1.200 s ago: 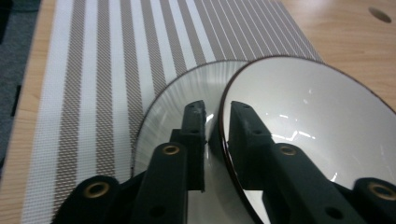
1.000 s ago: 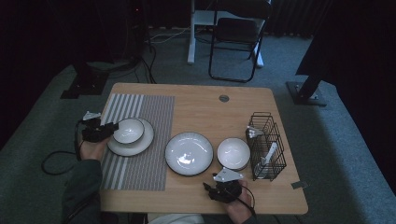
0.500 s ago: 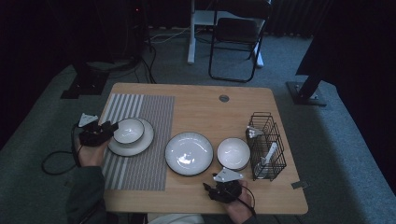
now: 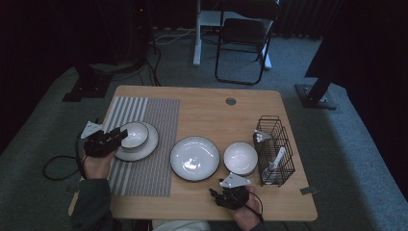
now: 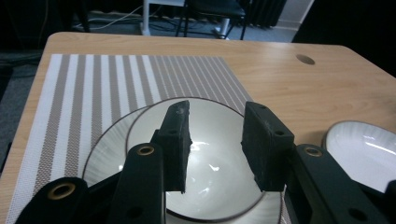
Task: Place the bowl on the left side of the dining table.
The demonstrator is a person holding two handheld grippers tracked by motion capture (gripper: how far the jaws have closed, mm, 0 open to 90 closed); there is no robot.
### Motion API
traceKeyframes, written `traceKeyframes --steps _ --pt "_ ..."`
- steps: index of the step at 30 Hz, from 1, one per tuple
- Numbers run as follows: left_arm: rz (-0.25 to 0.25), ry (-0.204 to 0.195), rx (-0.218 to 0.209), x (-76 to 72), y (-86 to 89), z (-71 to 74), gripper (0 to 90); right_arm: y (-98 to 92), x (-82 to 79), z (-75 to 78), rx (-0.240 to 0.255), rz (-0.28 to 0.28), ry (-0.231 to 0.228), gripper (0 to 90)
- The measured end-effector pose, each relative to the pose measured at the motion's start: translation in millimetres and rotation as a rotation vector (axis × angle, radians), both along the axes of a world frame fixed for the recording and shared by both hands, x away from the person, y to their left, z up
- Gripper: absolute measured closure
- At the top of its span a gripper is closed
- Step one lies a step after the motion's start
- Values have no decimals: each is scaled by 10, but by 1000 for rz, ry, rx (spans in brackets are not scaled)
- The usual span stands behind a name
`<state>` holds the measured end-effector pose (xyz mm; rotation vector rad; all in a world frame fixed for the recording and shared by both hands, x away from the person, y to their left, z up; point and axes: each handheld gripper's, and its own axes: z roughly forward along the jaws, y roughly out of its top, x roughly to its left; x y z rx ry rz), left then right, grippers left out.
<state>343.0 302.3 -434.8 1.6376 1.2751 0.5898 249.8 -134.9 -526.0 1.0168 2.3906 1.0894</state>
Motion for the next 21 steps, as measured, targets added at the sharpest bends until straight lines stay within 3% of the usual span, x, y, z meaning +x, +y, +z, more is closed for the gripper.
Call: traceKeyframes --steps 9,21 --pt "-48 29 20 -17 -122 -69 612 2 -1 0 -1 13 1 452" --pt "-97 22 30 -45 -293 -39 603 1 0 0 -1 15 2 443"
